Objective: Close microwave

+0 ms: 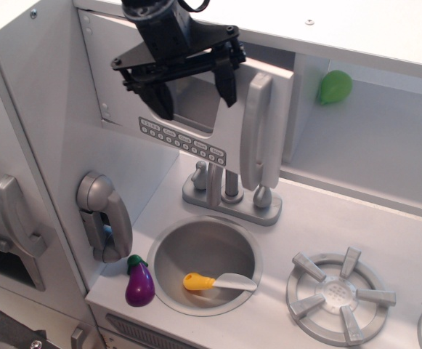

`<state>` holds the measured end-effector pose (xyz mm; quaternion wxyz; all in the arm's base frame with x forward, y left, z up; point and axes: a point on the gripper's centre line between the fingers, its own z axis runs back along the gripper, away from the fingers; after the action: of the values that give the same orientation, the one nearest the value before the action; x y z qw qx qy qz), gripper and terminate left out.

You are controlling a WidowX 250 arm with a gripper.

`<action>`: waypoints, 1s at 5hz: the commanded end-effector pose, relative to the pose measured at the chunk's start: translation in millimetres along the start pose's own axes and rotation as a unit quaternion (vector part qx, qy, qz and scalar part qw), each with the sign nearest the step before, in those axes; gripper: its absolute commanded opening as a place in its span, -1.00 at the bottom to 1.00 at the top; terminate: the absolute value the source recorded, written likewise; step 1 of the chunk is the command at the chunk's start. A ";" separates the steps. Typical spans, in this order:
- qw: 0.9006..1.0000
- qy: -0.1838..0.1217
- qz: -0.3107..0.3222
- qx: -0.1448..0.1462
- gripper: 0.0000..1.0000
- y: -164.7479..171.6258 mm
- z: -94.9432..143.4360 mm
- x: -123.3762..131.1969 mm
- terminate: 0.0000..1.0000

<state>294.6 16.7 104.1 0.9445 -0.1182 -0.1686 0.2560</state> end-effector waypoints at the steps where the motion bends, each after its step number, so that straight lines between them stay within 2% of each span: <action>1: 0.997 -0.073 0.005 -0.026 1.00 -2.8 11.2 21.4 -1.00; 3: 0.993 -0.116 -0.016 -0.031 1.00 0.1 12.1 17.3 -1.00; 4: 0.986 -0.152 -0.045 -0.056 1.00 6.5 13.8 6.6 -1.00; 5: 0.994 -0.095 -0.060 -0.016 1.00 21.3 12.5 -9.1 -1.00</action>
<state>274.3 22.2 86.8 0.9413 -0.1056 -0.2415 0.2110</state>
